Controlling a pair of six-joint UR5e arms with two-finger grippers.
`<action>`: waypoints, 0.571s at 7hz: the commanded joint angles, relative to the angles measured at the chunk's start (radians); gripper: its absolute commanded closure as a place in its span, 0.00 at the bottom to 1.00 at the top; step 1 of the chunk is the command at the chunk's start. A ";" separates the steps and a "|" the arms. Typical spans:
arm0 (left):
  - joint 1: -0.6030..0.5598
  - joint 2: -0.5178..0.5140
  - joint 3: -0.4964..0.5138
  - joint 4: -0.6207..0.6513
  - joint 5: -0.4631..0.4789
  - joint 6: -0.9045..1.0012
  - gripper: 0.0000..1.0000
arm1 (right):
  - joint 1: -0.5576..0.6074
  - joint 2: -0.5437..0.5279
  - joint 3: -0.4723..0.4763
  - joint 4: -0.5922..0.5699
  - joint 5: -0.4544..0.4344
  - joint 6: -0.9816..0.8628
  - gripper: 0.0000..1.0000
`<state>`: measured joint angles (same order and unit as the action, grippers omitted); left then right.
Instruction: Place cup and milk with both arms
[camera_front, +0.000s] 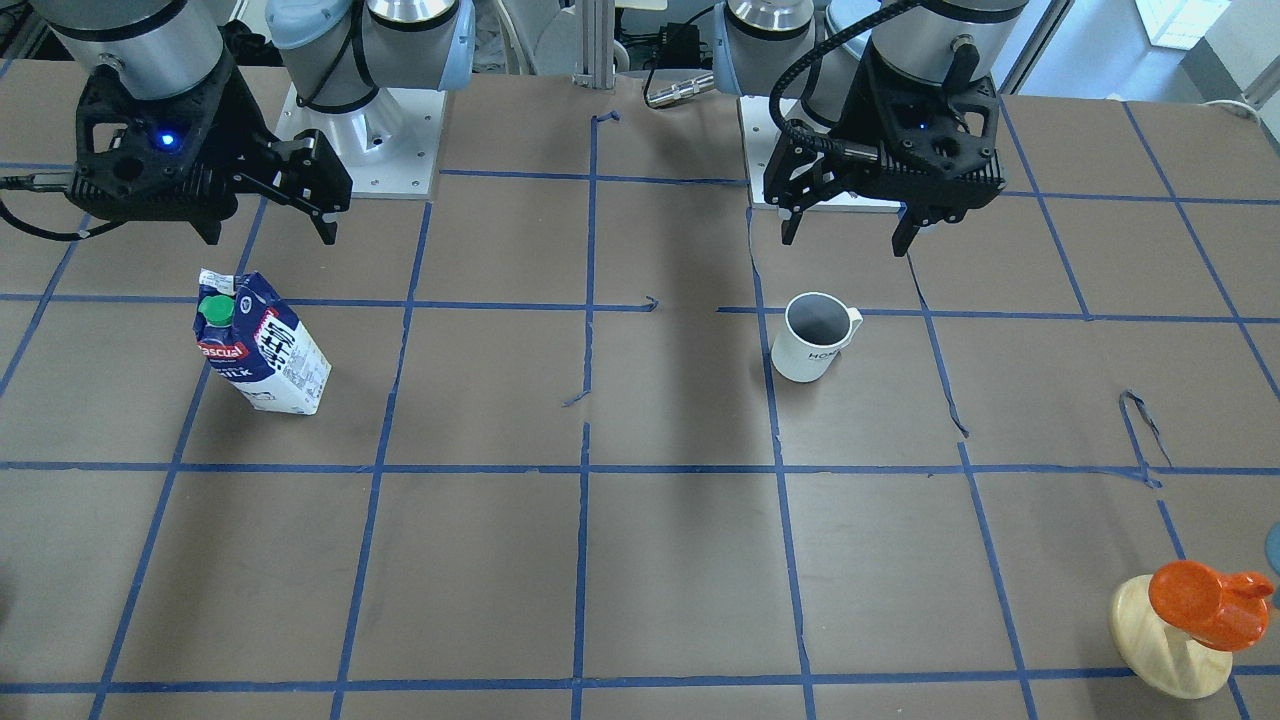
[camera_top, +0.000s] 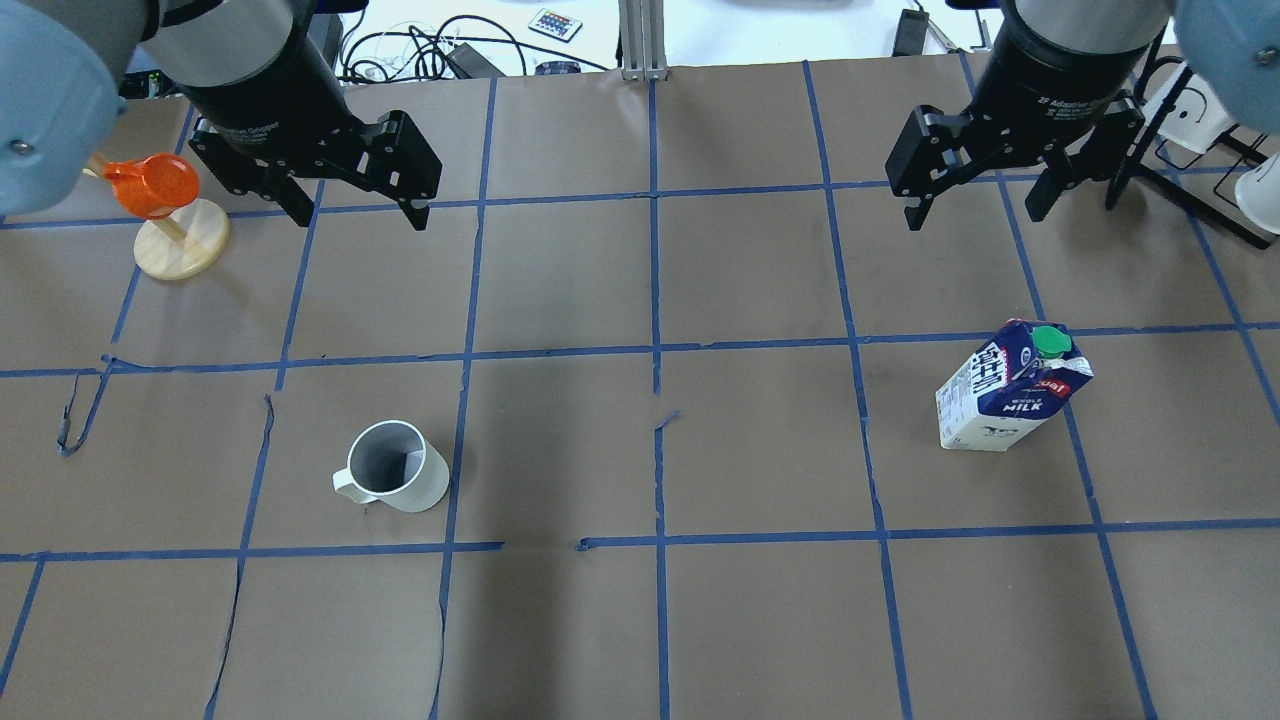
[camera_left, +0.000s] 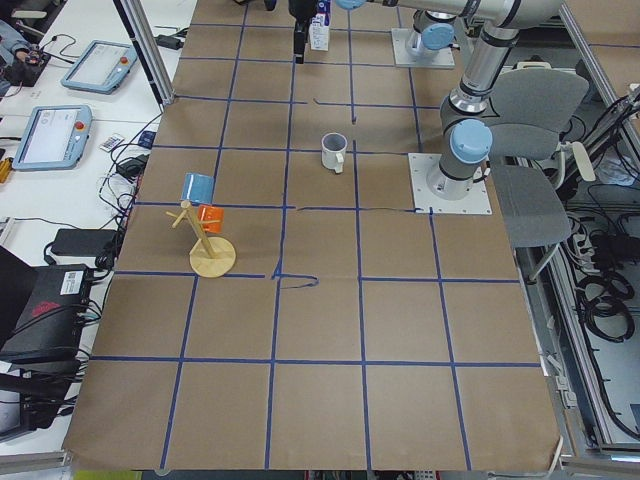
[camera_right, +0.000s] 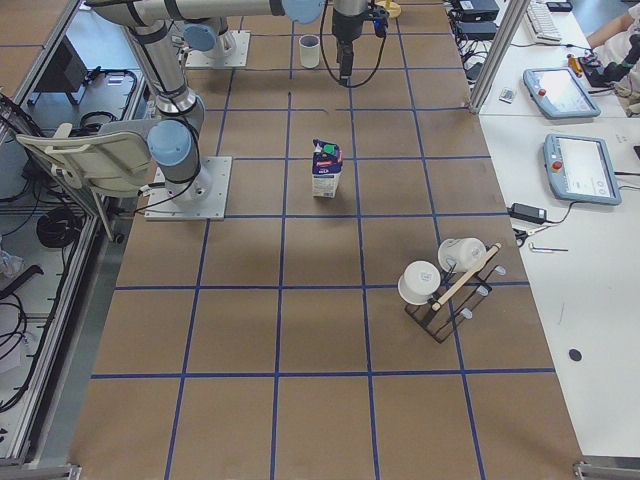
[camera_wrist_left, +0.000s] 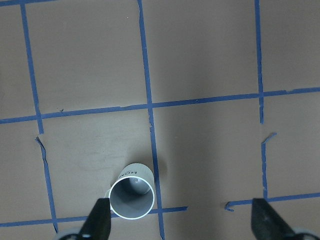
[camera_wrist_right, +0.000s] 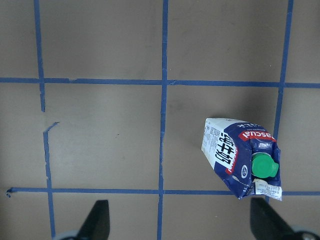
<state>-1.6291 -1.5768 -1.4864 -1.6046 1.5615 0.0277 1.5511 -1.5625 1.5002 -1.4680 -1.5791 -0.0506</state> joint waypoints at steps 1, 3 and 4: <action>0.000 0.001 -0.002 0.000 0.014 0.000 0.00 | 0.000 0.001 0.000 0.000 -0.002 -0.002 0.00; 0.000 0.003 -0.006 0.000 0.014 -0.002 0.00 | 0.000 0.004 0.000 0.000 -0.001 0.000 0.00; 0.000 0.003 -0.011 -0.001 0.012 -0.002 0.00 | -0.002 0.004 0.000 0.000 -0.004 0.000 0.00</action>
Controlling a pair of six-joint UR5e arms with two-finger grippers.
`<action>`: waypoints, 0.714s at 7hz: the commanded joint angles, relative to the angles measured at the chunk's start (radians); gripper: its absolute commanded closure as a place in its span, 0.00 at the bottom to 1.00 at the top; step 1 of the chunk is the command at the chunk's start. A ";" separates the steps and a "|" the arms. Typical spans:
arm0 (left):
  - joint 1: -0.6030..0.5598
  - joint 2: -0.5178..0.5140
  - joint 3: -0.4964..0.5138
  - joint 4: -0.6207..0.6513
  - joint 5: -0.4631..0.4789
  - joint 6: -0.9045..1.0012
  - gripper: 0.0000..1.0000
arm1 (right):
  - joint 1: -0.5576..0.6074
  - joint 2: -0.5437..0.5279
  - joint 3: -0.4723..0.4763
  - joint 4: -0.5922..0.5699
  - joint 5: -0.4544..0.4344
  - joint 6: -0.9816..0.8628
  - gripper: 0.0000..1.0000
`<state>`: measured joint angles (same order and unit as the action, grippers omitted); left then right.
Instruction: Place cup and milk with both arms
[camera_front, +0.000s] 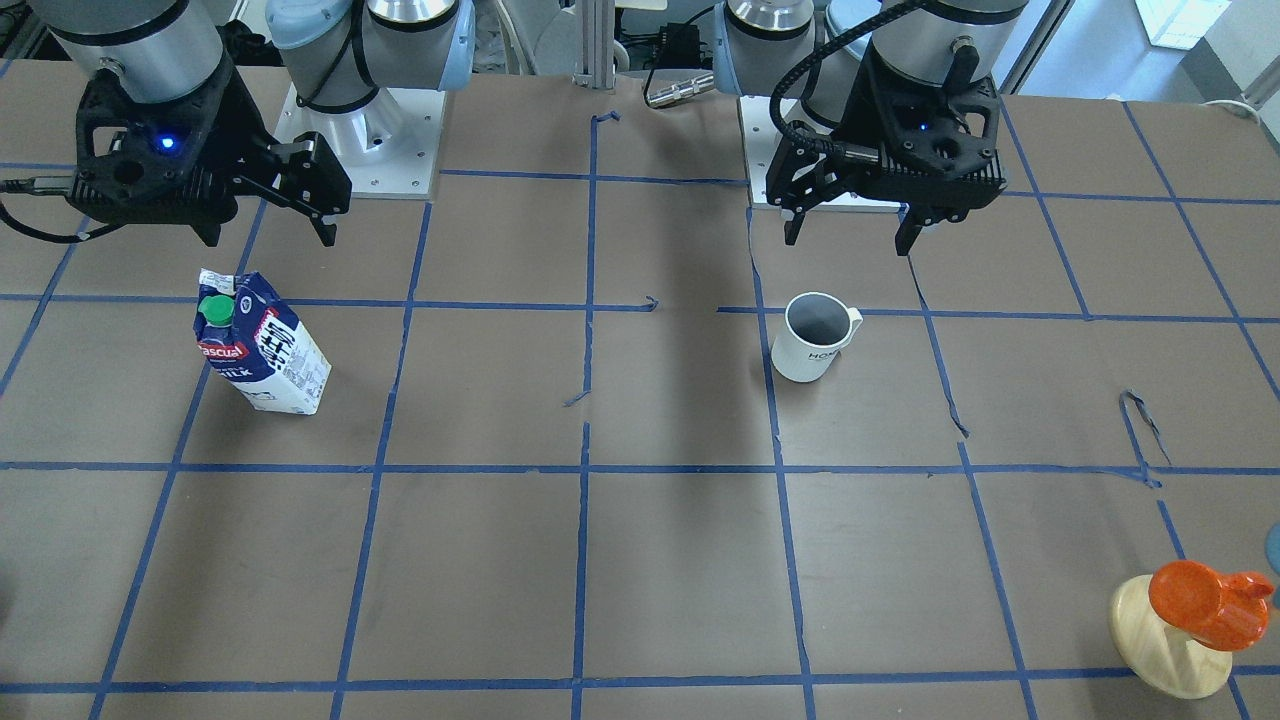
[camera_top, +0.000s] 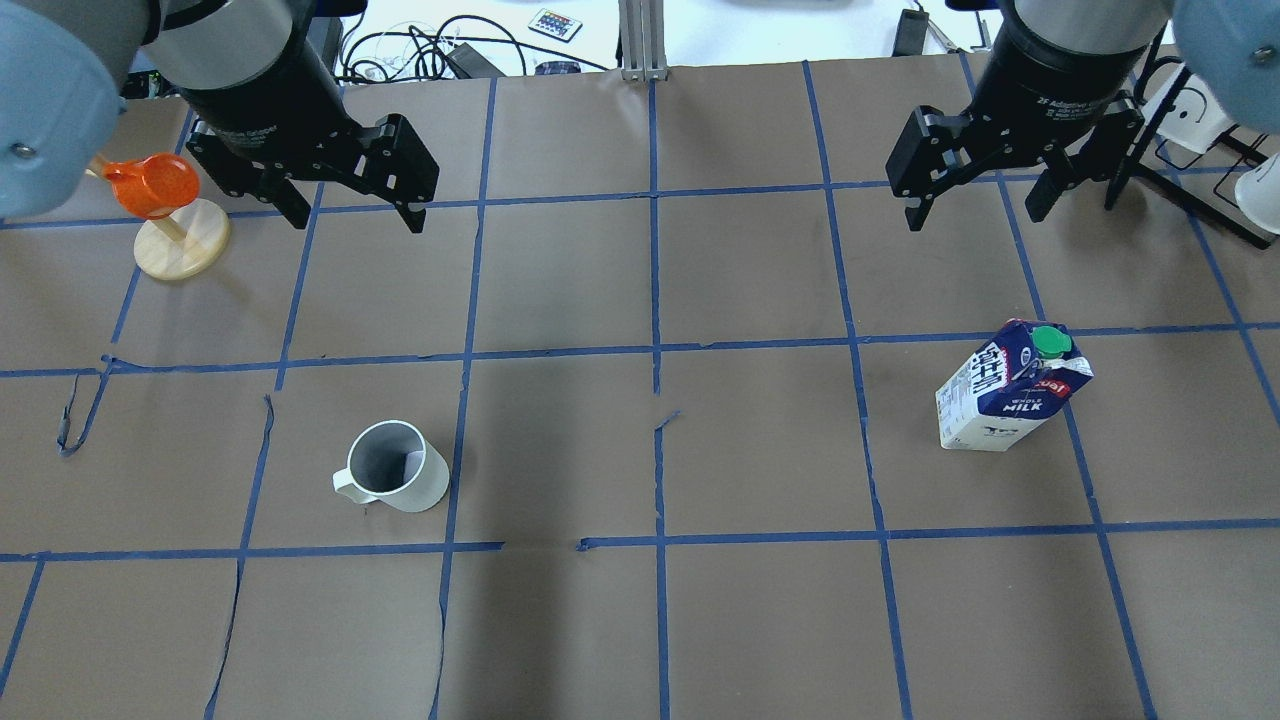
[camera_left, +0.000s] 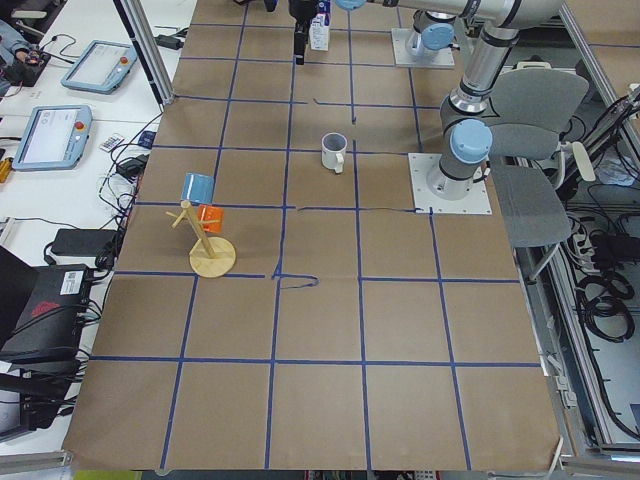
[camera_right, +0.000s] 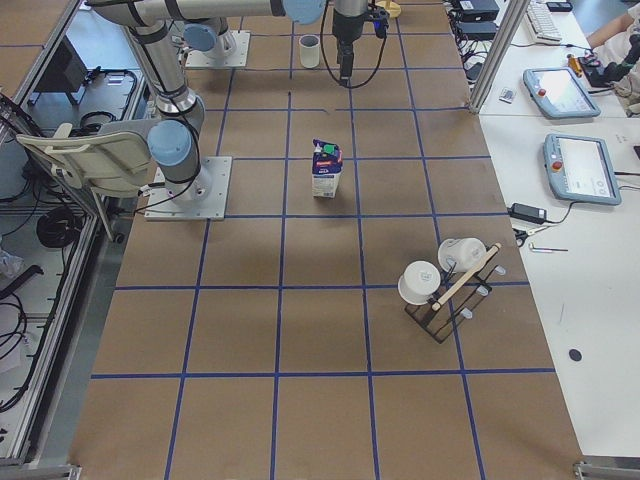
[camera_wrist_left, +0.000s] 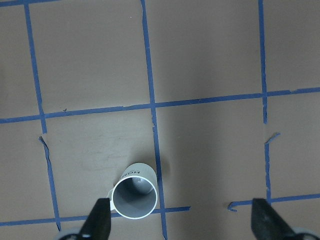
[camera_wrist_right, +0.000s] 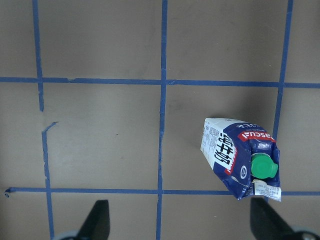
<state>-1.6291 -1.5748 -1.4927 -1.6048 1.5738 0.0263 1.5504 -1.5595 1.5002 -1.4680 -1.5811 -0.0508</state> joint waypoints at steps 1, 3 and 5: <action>0.000 0.001 -0.006 -0.001 0.000 0.001 0.00 | -0.003 0.001 0.000 0.000 0.000 0.005 0.00; 0.000 0.002 -0.004 -0.003 0.002 0.000 0.00 | -0.013 0.003 0.000 -0.006 -0.005 -0.001 0.00; 0.000 0.002 -0.006 -0.009 0.002 -0.002 0.00 | -0.118 0.003 0.002 0.011 0.006 -0.004 0.00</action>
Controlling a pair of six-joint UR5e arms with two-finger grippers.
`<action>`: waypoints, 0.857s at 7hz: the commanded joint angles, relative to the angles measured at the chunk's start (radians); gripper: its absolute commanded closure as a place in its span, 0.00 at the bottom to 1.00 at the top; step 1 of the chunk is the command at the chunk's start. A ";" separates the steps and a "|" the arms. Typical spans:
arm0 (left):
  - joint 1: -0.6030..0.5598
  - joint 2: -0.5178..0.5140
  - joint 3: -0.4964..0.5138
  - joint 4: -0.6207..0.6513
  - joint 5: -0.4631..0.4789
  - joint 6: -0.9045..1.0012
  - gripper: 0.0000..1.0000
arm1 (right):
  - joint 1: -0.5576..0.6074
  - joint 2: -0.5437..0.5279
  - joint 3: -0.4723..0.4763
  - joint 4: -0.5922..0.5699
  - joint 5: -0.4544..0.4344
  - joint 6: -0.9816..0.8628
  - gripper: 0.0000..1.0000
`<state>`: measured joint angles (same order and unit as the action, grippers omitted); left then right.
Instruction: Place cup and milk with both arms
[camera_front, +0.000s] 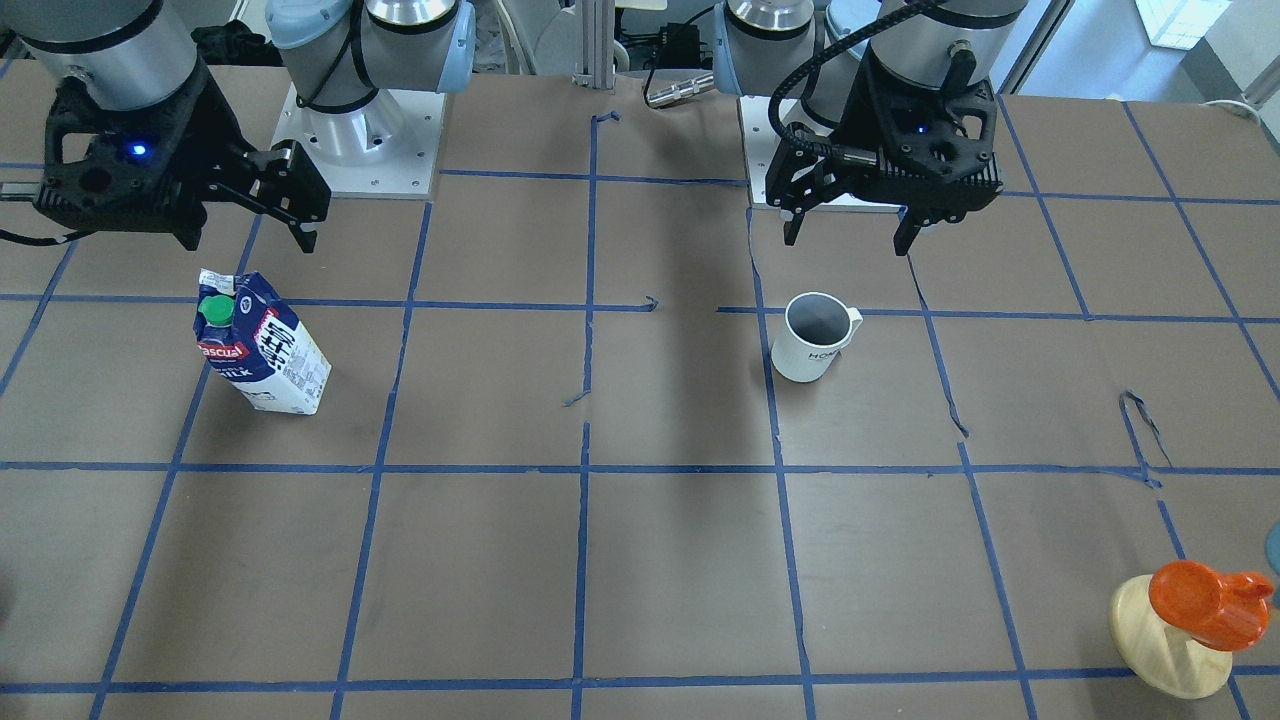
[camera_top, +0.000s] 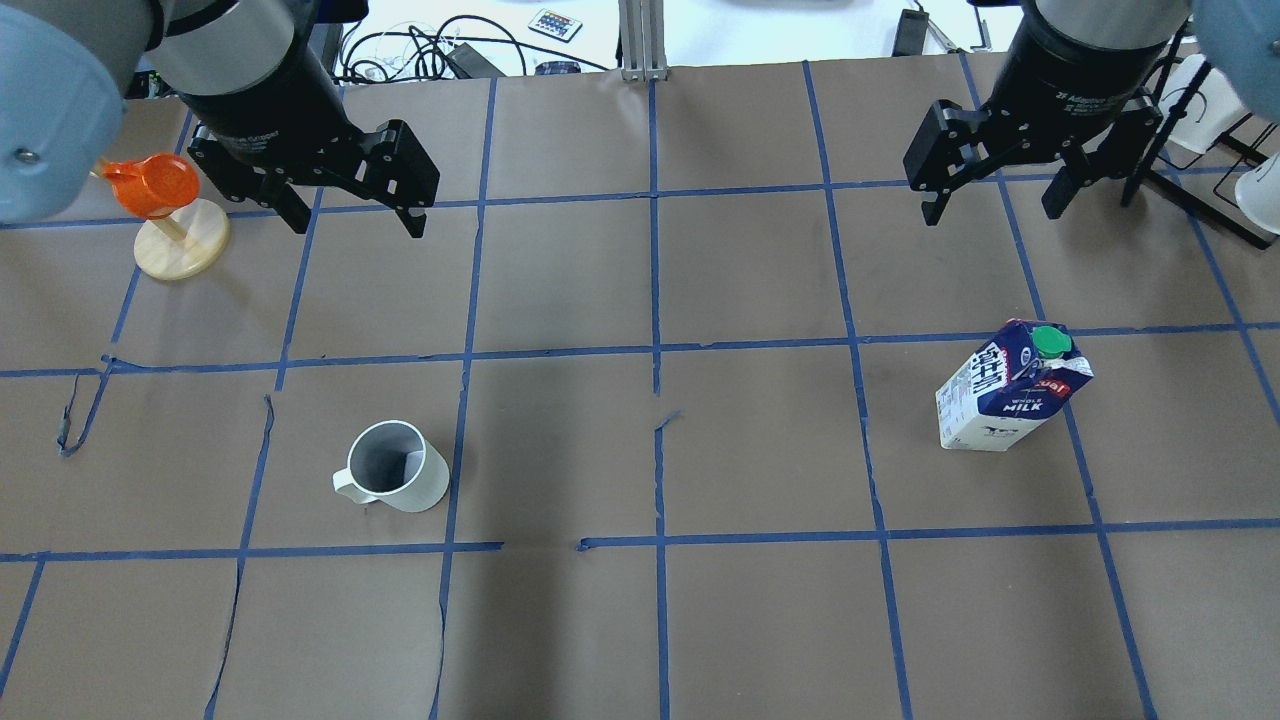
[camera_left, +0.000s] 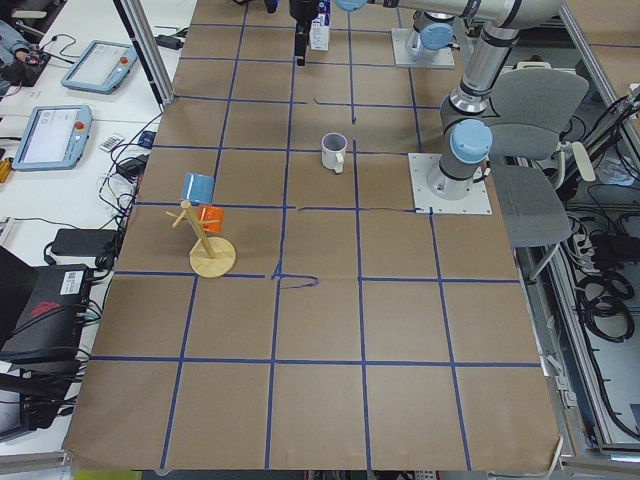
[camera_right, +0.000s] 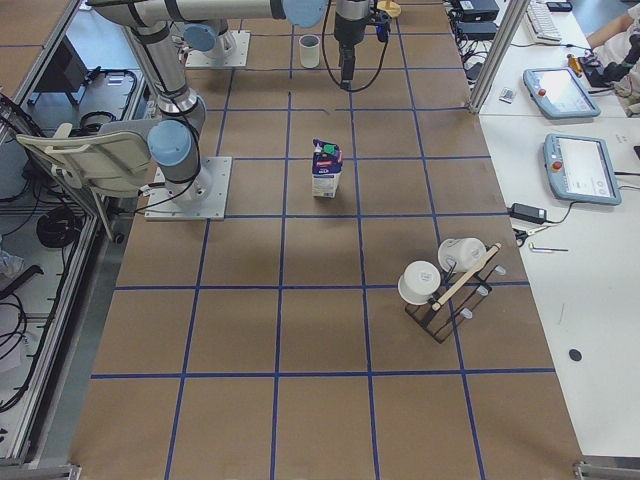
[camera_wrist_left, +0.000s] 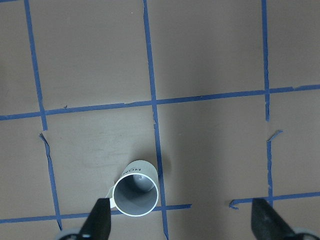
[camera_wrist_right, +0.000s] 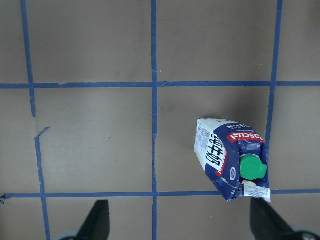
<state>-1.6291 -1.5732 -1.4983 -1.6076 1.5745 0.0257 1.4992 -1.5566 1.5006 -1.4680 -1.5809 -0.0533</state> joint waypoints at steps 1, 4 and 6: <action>0.000 0.002 0.000 -0.008 -0.001 -0.004 0.00 | -0.115 0.000 0.006 0.046 0.010 -0.002 0.00; -0.005 0.004 -0.019 -0.015 0.001 -0.007 0.00 | -0.074 -0.008 0.010 0.048 0.025 0.015 0.00; -0.003 0.004 -0.045 -0.003 -0.002 -0.007 0.00 | -0.011 -0.008 0.010 0.046 0.021 0.035 0.00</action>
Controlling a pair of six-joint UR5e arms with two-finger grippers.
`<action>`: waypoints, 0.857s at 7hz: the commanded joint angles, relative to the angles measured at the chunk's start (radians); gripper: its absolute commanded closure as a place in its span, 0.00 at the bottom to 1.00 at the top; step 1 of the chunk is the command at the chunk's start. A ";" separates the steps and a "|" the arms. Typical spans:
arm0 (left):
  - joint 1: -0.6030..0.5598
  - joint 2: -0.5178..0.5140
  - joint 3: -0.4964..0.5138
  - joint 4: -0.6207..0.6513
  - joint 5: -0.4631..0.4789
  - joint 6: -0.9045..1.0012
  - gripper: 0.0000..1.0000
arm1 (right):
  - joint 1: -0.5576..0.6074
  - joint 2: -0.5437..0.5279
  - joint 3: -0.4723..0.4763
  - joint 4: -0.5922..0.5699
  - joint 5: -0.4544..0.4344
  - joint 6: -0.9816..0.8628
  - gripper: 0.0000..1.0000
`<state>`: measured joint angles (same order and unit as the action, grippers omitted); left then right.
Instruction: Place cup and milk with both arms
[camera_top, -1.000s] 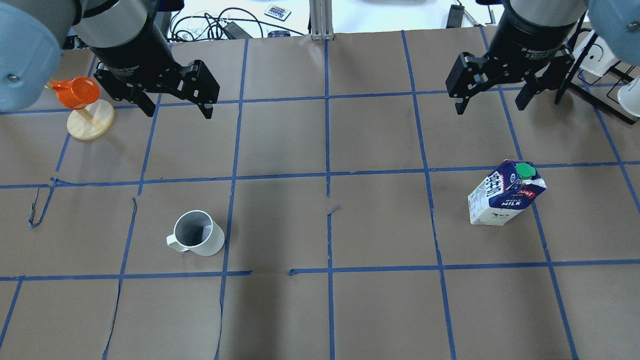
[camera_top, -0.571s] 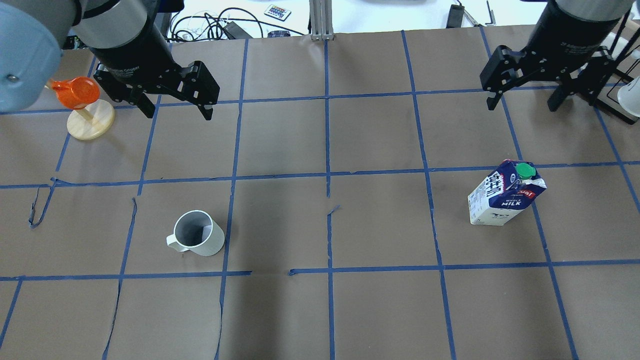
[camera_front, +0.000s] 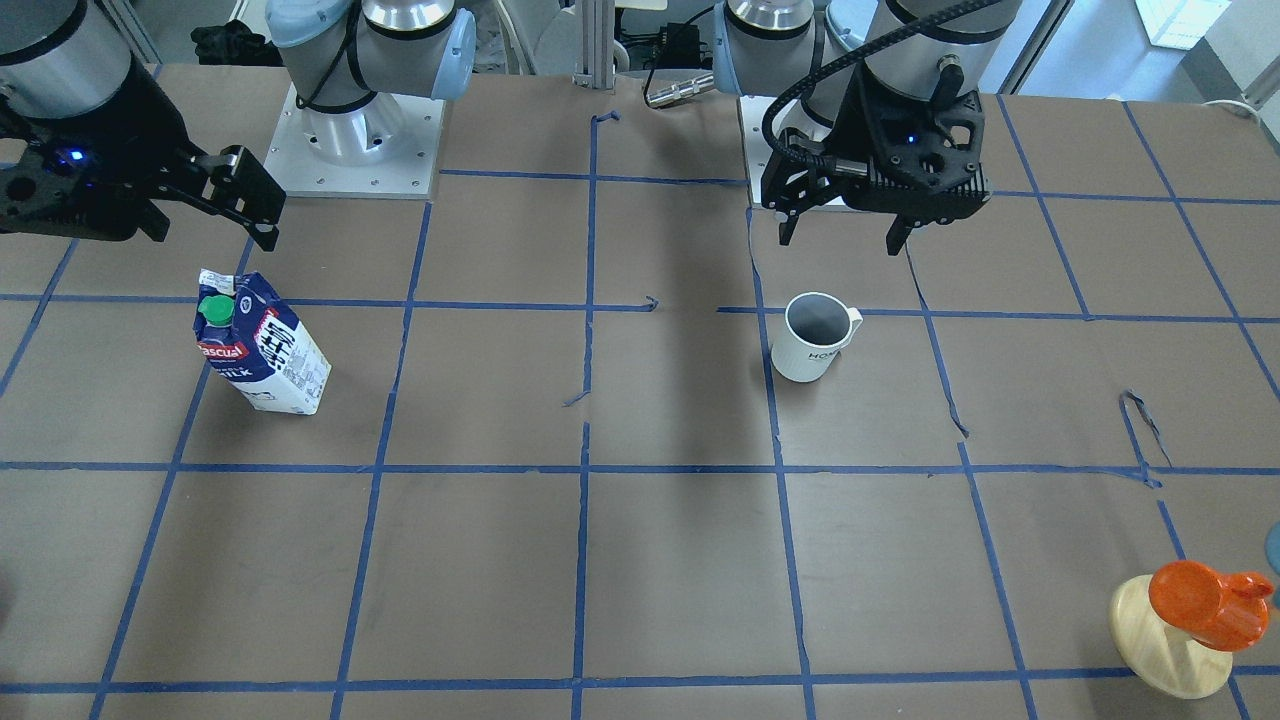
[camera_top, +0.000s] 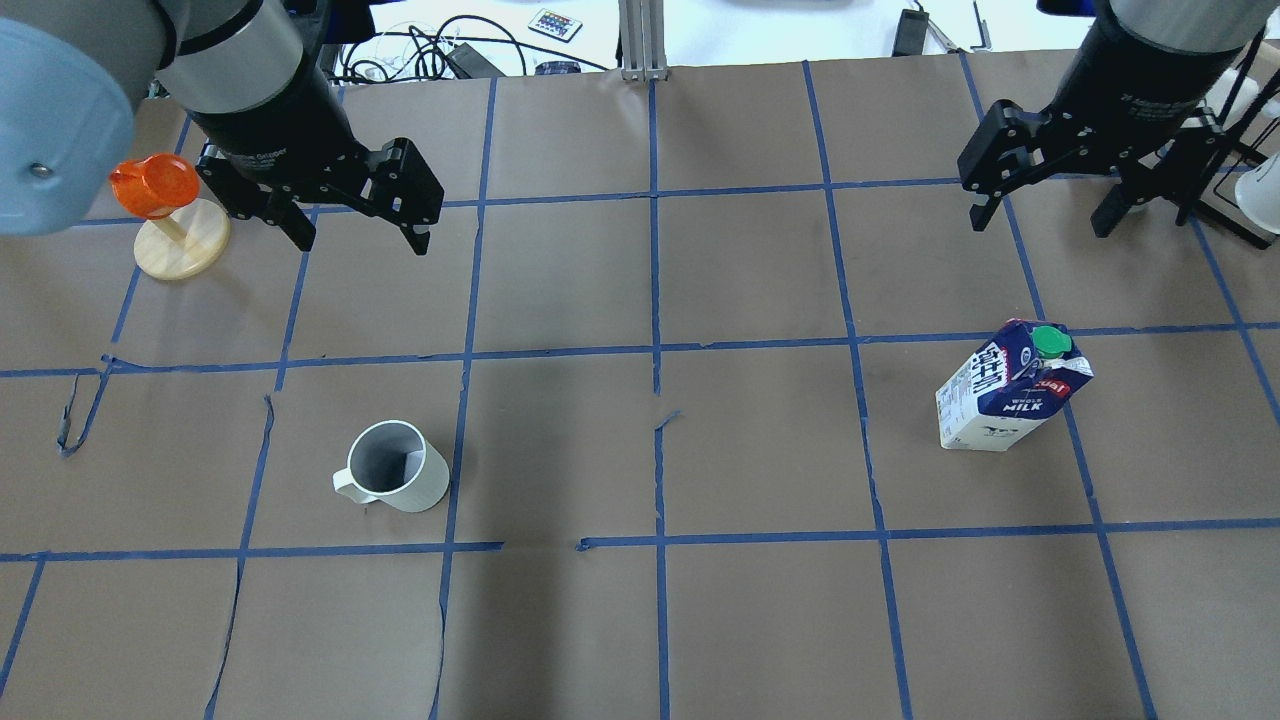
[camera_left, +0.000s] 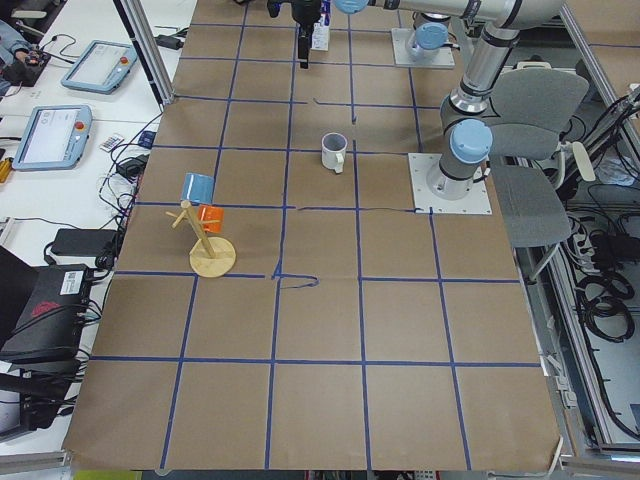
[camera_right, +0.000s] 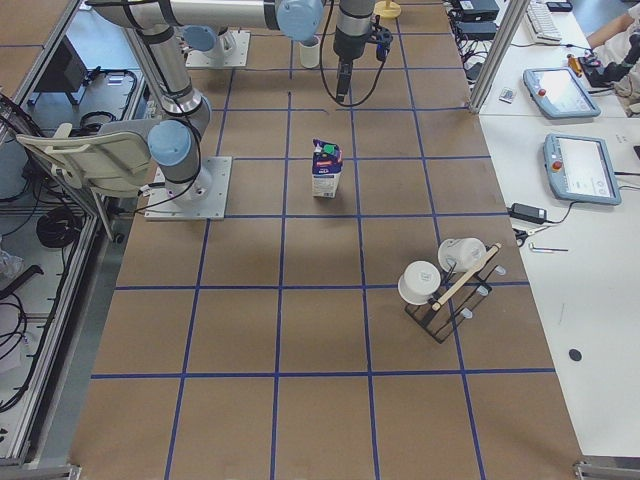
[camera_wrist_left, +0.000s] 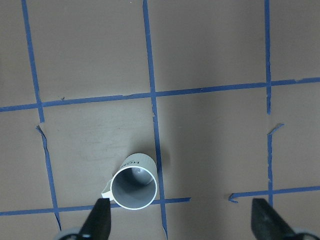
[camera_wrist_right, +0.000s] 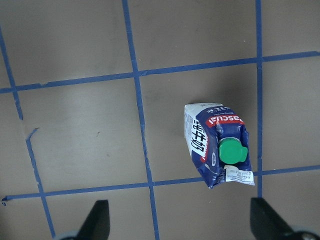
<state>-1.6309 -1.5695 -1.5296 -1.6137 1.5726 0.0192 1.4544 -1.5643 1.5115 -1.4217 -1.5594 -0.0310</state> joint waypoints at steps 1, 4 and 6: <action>0.002 0.002 -0.017 0.000 0.001 0.001 0.00 | 0.035 0.006 0.004 0.001 -0.016 0.003 0.00; 0.002 0.000 -0.050 0.001 -0.005 -0.004 0.00 | -0.104 0.035 0.039 -0.014 -0.015 -0.166 0.00; -0.001 0.003 -0.221 0.017 -0.003 -0.085 0.00 | -0.146 0.044 0.139 -0.075 -0.024 -0.219 0.00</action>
<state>-1.6318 -1.5682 -1.6538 -1.6108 1.5696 -0.0265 1.3330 -1.5262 1.5900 -1.4521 -1.5754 -0.2228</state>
